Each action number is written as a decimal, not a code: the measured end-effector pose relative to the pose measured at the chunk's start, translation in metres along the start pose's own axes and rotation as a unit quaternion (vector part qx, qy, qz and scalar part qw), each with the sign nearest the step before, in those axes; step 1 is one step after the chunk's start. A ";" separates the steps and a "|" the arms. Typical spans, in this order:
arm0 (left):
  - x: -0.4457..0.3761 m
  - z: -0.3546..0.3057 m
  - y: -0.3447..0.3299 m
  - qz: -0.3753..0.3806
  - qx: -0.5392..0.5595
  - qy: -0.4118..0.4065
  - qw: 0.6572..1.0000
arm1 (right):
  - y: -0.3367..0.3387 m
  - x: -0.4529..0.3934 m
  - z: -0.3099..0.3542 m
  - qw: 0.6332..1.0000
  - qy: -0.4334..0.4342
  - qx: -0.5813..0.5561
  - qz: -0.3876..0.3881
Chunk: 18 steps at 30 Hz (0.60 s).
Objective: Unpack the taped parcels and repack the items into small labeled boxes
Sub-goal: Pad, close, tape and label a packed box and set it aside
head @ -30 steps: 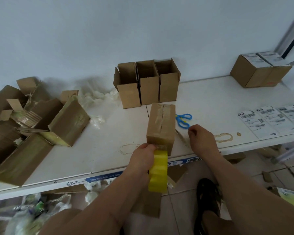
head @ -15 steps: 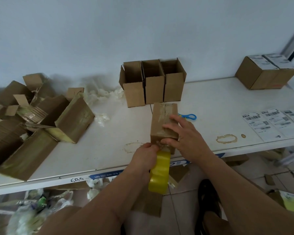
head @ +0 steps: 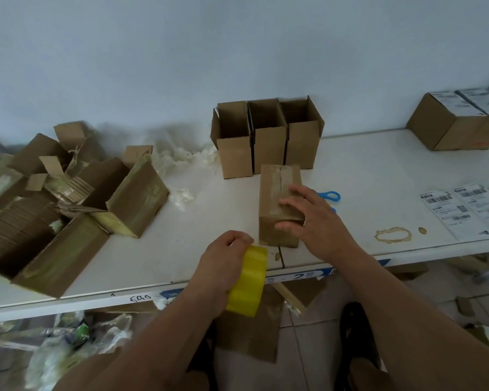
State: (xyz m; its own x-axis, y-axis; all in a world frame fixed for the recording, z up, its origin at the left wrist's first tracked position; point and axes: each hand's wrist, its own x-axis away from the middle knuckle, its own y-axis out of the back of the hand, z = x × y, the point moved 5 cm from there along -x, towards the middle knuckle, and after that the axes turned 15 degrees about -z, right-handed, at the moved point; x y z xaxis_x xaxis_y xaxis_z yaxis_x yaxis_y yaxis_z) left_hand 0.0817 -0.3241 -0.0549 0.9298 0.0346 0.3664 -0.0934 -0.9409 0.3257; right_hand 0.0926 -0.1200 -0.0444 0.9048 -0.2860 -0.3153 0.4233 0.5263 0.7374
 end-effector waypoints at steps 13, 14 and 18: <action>-0.016 -0.020 0.027 -0.037 -0.041 -0.167 0.984 | -0.027 0.043 0.076 0.969 -0.157 -0.192 -0.003; -0.015 -0.019 0.027 -0.033 -0.028 -0.171 0.984 | -0.031 0.043 0.075 0.965 -0.170 -0.199 0.002; -0.012 -0.015 0.024 -0.017 -0.002 -0.177 0.984 | -0.038 0.043 0.070 0.945 -0.230 -0.235 0.005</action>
State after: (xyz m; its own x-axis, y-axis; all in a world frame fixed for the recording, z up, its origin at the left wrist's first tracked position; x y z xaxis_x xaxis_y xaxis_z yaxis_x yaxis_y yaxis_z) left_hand 0.0626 -0.3424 -0.0388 0.9982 -0.0535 0.0285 -0.0599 -0.9401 0.3357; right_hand 0.1124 -0.2084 -0.0441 0.8398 -0.5393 0.0621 0.4853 0.7971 0.3592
